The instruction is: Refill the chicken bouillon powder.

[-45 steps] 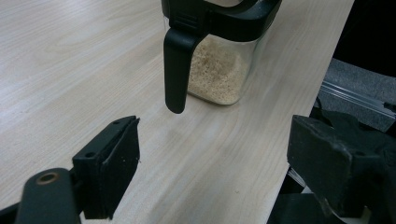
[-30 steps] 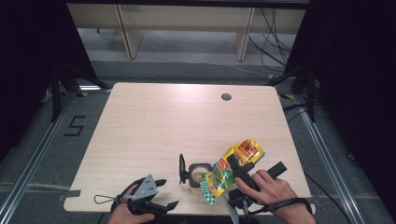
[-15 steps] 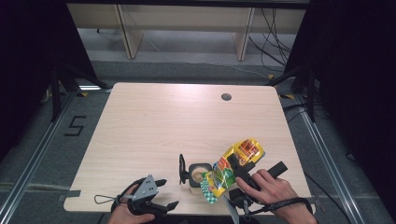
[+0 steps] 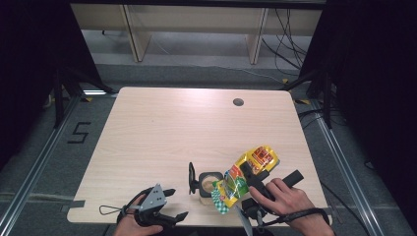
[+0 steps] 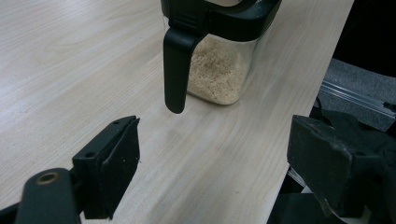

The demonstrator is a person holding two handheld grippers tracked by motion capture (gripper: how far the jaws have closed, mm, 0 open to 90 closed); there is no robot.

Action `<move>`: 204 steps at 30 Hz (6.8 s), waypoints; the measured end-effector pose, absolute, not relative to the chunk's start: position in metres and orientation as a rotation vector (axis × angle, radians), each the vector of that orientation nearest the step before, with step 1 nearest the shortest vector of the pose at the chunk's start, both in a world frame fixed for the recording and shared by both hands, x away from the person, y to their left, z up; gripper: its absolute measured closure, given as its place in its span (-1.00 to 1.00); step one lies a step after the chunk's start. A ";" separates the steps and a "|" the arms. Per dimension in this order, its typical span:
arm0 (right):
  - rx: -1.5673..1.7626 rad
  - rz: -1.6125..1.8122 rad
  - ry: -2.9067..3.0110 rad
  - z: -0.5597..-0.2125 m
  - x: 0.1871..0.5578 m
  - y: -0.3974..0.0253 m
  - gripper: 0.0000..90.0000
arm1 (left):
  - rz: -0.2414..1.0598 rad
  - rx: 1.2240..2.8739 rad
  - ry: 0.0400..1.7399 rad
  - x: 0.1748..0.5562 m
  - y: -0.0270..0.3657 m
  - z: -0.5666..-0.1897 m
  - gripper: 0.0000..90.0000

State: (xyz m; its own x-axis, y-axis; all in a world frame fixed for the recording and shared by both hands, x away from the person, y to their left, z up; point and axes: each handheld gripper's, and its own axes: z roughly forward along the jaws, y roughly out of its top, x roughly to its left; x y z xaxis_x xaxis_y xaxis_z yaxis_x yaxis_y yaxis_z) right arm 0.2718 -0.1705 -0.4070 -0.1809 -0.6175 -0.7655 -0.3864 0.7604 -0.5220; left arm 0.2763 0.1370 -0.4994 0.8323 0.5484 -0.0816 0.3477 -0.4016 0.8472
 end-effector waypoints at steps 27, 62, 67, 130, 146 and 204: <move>-0.745 -0.233 1.816 -0.408 0.271 -0.173 0.08 | 0.254 2.034 0.643 0.277 0.138 -0.499 -0.63; -0.766 -0.249 1.807 -0.402 0.270 -0.174 0.08 | 0.261 2.026 0.649 0.277 0.137 -0.499 -0.63; -0.738 -0.246 1.815 -0.401 0.269 -0.176 0.08 | 0.258 2.034 0.643 0.277 0.138 -0.499 -0.63; -0.783 -0.249 1.808 -0.406 0.271 -0.172 0.14 | 0.260 2.047 0.667 0.278 0.138 -0.500 -0.63; -0.753 -0.223 1.818 -0.406 0.270 -0.174 0.15 | 0.257 2.032 0.658 0.277 0.138 -0.499 -0.63; -0.764 -0.221 1.815 -0.401 0.270 -0.176 0.15 | 0.248 2.016 0.676 0.276 0.138 -0.499 -0.63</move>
State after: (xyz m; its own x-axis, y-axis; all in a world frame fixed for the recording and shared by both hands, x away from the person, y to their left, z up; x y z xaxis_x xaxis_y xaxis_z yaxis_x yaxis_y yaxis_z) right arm 0.2702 -0.1762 -0.4008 -0.1910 -0.5959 -0.7800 -0.3918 0.7749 -0.4961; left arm 0.2763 0.1381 -0.4986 0.8257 0.5556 -0.0980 0.3605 -0.3859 0.8492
